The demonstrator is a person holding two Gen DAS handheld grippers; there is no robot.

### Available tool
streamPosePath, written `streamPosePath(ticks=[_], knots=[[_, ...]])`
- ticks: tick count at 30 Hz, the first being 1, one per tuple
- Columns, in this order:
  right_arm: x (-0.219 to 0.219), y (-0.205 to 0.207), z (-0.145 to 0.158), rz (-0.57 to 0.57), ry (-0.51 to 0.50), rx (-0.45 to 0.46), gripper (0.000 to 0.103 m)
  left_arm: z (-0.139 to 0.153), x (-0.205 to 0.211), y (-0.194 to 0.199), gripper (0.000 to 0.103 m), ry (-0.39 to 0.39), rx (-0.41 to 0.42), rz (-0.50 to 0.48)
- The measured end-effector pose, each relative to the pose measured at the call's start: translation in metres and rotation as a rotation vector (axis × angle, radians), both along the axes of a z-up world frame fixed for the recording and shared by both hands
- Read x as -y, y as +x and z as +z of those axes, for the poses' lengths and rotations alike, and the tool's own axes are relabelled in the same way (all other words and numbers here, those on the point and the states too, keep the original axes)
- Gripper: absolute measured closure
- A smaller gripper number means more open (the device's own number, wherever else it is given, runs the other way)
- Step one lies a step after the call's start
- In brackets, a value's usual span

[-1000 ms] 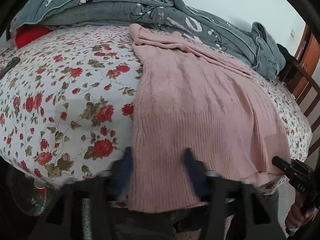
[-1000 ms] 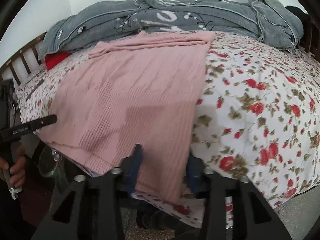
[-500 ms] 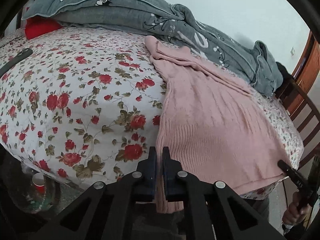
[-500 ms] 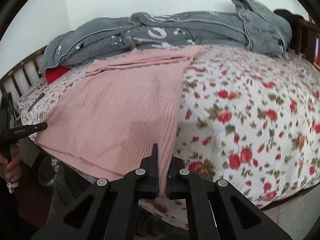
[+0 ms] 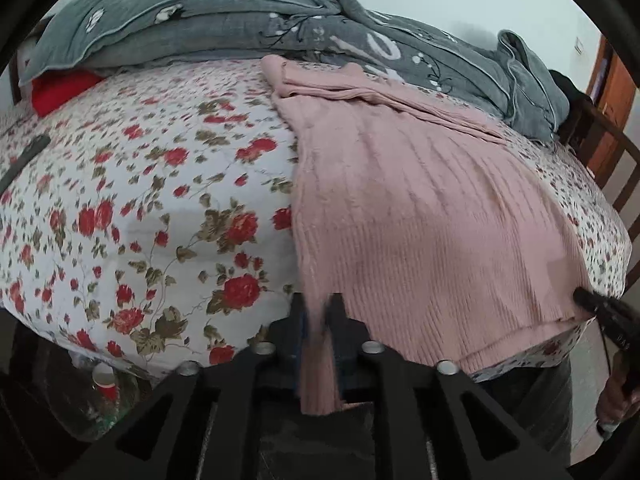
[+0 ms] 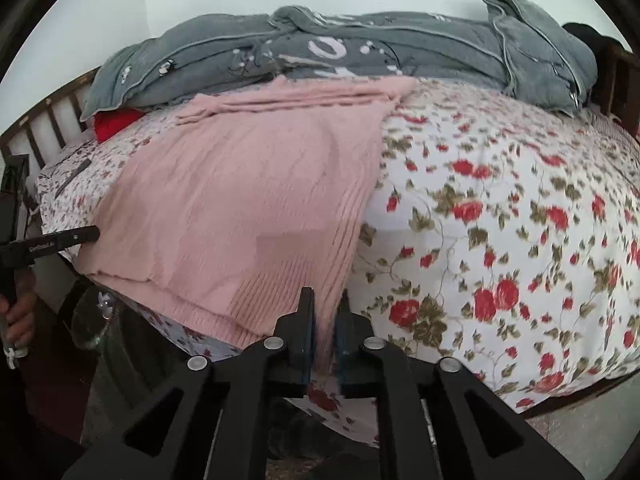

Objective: Fold small clothes

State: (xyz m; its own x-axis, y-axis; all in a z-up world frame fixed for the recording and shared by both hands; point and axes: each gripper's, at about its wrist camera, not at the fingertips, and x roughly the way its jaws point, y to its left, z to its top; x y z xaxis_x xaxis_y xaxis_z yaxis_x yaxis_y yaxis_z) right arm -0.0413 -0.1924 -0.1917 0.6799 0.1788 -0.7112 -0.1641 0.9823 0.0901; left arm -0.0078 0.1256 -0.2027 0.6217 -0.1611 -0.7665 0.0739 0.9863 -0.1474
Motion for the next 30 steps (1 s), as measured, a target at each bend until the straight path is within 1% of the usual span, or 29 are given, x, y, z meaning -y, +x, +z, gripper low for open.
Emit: streamPosePath(ticks=[2,4,7,9,12,13,14,15,16,17,18,19,20,26,28,30], knots=[[0.002,0.003,0.006,-0.014,0.009,0.012,0.076,0.000,0.003,-0.001,0.062,0.014,0.010,0.007],[0.003,0.003,0.009,-0.039,0.019,0.026,0.070,-0.002,0.006,-0.002,0.061,0.008,0.017,0.007],[0.002,0.007,0.009,-0.056,0.025,0.015,0.070,-0.009,0.009,-0.003,0.061,0.003,-0.004,0.007],[0.000,0.007,0.007,-0.049,0.015,0.008,0.070,-0.010,0.010,-0.006,0.061,0.009,0.016,0.012],[-0.002,0.003,0.006,-0.065,-0.007,0.048,0.070,-0.011,0.010,-0.009,0.061,0.006,0.032,0.021],[-0.002,0.003,0.005,-0.069,-0.002,0.051,0.070,-0.011,0.010,-0.010,0.061,0.008,0.036,0.024],[-0.001,0.004,0.002,-0.066,0.013,0.036,0.070,-0.011,0.010,-0.010,0.061,0.011,0.035,0.027],[-0.001,0.006,0.000,-0.063,0.028,0.017,0.073,-0.011,0.011,-0.010,0.062,0.018,0.032,0.028],[0.000,0.008,-0.005,-0.059,0.050,-0.015,0.080,-0.010,0.012,-0.011,0.063,0.028,0.028,0.028],[0.001,0.010,-0.008,-0.061,0.056,-0.033,0.084,-0.011,0.012,-0.011,0.068,0.029,0.026,0.031],[0.001,0.008,-0.008,-0.064,0.055,-0.019,0.085,-0.010,0.011,-0.011,0.071,0.023,0.021,0.031],[0.001,0.008,-0.009,-0.063,0.046,-0.022,0.086,-0.010,0.010,-0.011,0.073,0.016,0.016,0.030],[0.001,0.007,-0.009,-0.063,0.041,-0.022,0.087,-0.010,0.008,-0.011,0.077,0.008,0.010,0.030],[0.002,0.007,-0.008,-0.062,0.044,-0.054,0.088,-0.011,-0.005,-0.010,0.093,-0.063,-0.016,0.034],[0.003,0.007,-0.008,-0.065,0.045,-0.065,0.088,-0.010,-0.008,-0.012,0.095,-0.089,-0.014,0.033],[0.002,0.008,-0.007,-0.060,0.048,-0.063,0.096,-0.009,-0.010,-0.013,0.095,-0.099,-0.012,0.039]])
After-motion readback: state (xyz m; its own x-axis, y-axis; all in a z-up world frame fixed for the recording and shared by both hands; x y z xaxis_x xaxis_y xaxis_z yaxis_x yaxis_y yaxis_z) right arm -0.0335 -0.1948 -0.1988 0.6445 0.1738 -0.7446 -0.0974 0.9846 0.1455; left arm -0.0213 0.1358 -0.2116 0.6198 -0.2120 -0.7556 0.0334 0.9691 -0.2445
